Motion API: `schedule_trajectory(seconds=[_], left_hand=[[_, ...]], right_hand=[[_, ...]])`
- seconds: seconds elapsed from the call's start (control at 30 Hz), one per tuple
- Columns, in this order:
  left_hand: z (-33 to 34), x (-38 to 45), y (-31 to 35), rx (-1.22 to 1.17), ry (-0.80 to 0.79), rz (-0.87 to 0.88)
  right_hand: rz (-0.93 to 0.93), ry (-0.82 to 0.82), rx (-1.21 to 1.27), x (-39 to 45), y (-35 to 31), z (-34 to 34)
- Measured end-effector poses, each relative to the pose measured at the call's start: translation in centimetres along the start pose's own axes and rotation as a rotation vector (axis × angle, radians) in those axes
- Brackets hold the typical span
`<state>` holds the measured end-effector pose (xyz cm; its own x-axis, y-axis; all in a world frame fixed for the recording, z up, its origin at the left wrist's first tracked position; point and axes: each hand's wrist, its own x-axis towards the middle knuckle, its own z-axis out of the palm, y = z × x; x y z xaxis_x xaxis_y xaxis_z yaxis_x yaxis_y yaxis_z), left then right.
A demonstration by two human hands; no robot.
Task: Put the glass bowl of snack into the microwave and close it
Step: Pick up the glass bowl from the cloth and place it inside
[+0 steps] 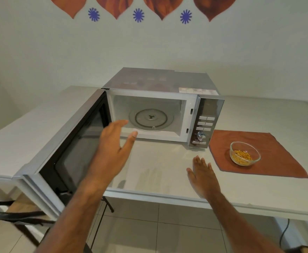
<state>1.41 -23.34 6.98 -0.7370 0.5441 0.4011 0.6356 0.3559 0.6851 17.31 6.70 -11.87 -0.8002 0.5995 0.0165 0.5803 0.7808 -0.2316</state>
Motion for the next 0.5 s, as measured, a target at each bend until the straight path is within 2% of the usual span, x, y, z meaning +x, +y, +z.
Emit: schedule_trajectory(seconds=[0.2, 0.37, 0.5], left_hand=[[9.1, 0.3, -4.5, 0.115, -0.251, -0.078], [14.2, 0.5, -8.2, 0.22, -0.391, -0.105], [16.4, 0.6, -10.1, 0.339, -0.443, -0.082]], right_hand=[[0.006, 0.009, -0.001, -0.1, 0.0, 0.3], [0.016, 0.02, -0.002, 0.1, 0.1, 0.2], [0.005, 0.035, 0.02, 0.0, -0.2, -0.1]])
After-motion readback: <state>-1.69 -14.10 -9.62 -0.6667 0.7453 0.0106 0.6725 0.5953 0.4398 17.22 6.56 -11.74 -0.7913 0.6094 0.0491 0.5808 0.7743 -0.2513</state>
